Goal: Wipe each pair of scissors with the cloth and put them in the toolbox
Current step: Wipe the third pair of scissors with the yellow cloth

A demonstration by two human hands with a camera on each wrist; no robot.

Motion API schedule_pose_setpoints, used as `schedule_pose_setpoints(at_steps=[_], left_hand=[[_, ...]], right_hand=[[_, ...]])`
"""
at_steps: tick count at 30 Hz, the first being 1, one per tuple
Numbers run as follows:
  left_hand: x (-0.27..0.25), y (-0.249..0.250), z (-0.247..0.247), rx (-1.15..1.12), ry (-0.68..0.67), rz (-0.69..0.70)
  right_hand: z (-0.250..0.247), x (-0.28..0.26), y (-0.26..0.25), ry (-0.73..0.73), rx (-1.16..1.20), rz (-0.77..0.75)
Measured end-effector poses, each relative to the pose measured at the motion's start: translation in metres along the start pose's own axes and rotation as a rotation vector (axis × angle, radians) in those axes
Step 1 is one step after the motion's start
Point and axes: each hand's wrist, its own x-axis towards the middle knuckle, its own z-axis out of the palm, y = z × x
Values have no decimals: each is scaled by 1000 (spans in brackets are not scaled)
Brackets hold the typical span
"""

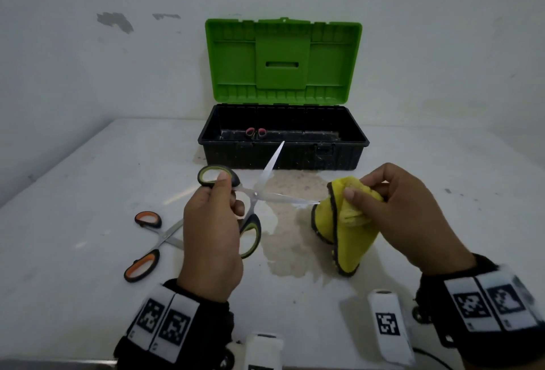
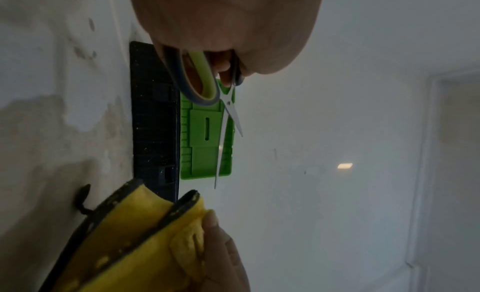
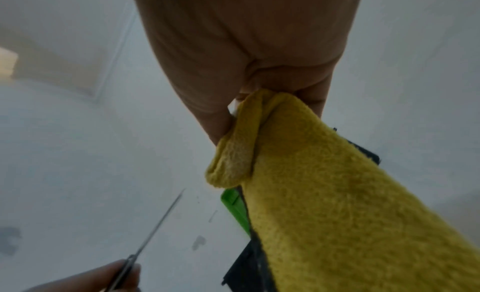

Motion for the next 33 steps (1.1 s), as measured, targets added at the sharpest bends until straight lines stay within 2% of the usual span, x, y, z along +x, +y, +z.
schedule_pose_setpoints(at_steps=[8, 13, 15, 19, 23, 27, 30, 33], left_hand=[[-4, -10, 10, -265, -34, -217], [-4, -2, 20, -402, -28, -261], [-3, 0, 25, -430, -22, -271], [-5, 0, 33, -427, -44, -267], [-10, -2, 33, -426, -87, -250], [-8, -2, 19, -352, -157, -222], [-3, 2, 3, -123, -239, -197], [2, 8, -12, 142, -328, -101]], right_hand=[[12, 13, 0, -174, -355, 61], [6, -2, -24, -37, -253, -64], [6, -16, -39, -30, -210, -58], [21, -38, -55, -182, -142, -3], [38, -43, -57, -315, 70, 74], [39, -39, -55, -327, 281, 145], [36, -37, -49, -310, 456, 201], [36, -37, -45, -287, 528, 233]])
